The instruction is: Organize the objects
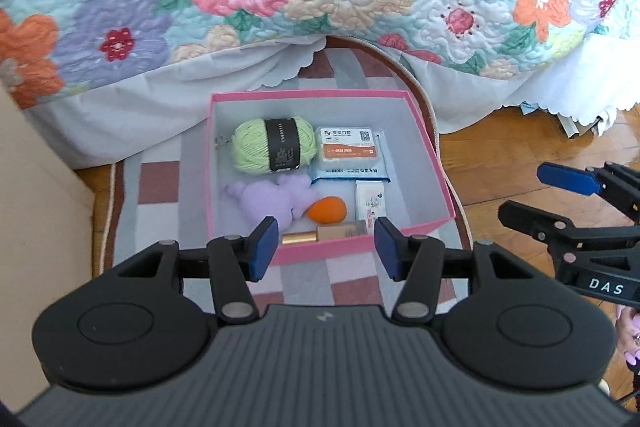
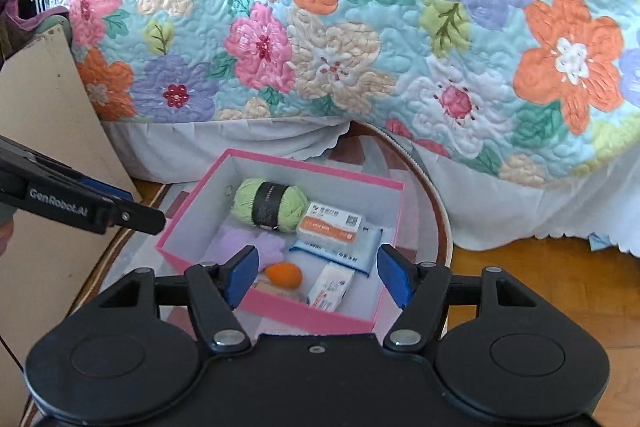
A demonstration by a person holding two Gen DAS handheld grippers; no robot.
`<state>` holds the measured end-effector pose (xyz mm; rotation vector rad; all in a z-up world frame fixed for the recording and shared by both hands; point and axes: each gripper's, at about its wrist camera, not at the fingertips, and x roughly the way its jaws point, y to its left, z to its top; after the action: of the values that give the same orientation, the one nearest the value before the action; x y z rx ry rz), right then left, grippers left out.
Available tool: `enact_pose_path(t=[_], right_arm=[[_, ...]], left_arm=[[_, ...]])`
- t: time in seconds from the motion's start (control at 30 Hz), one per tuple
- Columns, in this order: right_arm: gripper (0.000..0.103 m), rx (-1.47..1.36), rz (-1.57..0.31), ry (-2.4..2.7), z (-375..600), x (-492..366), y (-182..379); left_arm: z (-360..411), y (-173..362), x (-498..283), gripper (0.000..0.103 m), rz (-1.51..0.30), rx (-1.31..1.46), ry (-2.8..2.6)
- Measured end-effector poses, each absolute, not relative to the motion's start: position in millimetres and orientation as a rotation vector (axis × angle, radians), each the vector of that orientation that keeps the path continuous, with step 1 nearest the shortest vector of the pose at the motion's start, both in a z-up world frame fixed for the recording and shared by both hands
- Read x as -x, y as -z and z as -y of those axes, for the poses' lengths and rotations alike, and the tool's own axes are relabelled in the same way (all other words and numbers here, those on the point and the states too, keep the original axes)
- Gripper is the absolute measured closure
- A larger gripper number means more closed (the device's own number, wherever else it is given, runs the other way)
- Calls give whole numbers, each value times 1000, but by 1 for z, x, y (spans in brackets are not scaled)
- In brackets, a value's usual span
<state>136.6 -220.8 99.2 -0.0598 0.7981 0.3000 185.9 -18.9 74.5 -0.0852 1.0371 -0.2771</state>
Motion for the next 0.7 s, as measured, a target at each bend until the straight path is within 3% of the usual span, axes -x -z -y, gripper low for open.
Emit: enact_pose_path(t=[0.33, 0.7], right_arm=[[28, -6, -822, -326, 218, -88, -106], [27, -45, -864, -320, 217, -66, -76]], left_arm=[[4, -75, -136, 47, -1040, 114, 272], [0, -43, -115, 47, -1082, 149, 295]])
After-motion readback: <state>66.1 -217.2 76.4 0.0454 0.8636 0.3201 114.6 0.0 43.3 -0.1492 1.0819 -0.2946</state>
